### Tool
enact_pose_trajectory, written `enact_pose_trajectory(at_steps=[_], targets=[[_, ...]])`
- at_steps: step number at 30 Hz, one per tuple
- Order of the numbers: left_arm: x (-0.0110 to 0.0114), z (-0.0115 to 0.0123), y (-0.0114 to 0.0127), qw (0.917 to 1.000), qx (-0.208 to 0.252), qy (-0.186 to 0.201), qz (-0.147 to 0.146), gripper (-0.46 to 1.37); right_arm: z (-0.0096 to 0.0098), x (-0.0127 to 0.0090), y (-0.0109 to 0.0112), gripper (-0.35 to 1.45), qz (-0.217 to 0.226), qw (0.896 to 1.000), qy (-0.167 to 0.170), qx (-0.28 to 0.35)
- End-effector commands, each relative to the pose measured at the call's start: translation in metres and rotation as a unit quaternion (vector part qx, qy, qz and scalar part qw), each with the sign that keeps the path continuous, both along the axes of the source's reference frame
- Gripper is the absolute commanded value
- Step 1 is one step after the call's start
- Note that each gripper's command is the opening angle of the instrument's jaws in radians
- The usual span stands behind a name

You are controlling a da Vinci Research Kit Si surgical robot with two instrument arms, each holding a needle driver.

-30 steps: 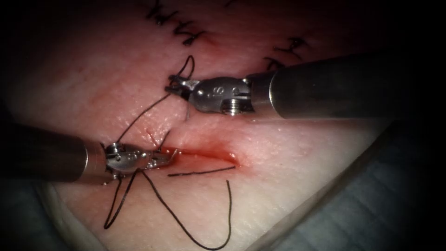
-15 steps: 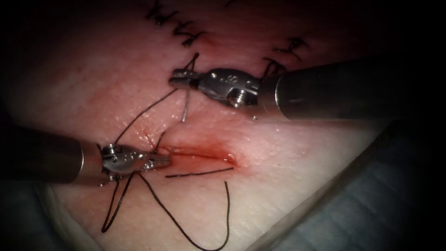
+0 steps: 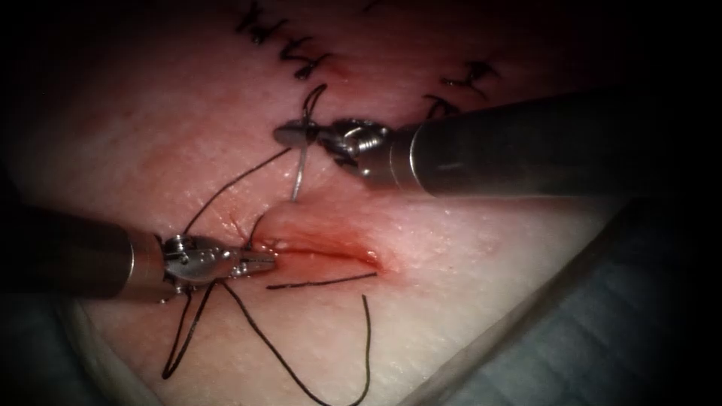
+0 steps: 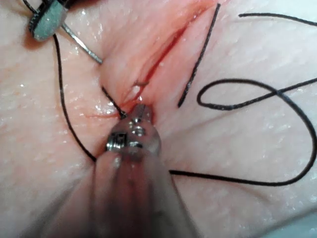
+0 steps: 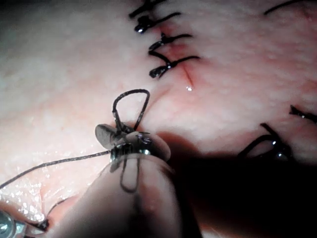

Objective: Wound Closure
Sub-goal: Regrasp the needle with the right tool and throw it through the top of the skin

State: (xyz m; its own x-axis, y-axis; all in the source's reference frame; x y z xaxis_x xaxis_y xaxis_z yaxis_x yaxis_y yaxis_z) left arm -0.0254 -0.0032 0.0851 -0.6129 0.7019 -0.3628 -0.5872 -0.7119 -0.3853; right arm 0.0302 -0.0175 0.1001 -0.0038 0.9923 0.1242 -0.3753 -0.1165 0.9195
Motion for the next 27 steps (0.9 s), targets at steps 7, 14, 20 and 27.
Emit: enact_pose_trajectory(at_steps=[7, 14, 20, 27], targets=[[-0.0001, 0.0, 0.0001, 1.0, 0.002, -0.002, 0.001, -0.35, -0.0011, 0.0008, -0.0026, -0.35, 0.003, 0.997, 0.01, 0.082], [-0.0003, 0.0002, 0.0003, 1.0, 0.001, -0.003, 0.0, -0.35, -0.0015, 0.0014, -0.0049, -0.35, 0.006, 0.992, 0.019, 0.122], [-0.0003, 0.0001, 0.0005, 1.0, 0.002, -0.003, 0.001, -0.35, -0.0021, 0.0019, -0.0067, -0.35, 0.002, 0.989, 0.028, 0.142], [-0.0005, 0.0001, 0.0005, 1.0, -0.001, -0.004, 0.002, -0.35, -0.003, 0.0029, -0.0095, -0.35, -0.016, 0.985, 0.047, 0.165]])
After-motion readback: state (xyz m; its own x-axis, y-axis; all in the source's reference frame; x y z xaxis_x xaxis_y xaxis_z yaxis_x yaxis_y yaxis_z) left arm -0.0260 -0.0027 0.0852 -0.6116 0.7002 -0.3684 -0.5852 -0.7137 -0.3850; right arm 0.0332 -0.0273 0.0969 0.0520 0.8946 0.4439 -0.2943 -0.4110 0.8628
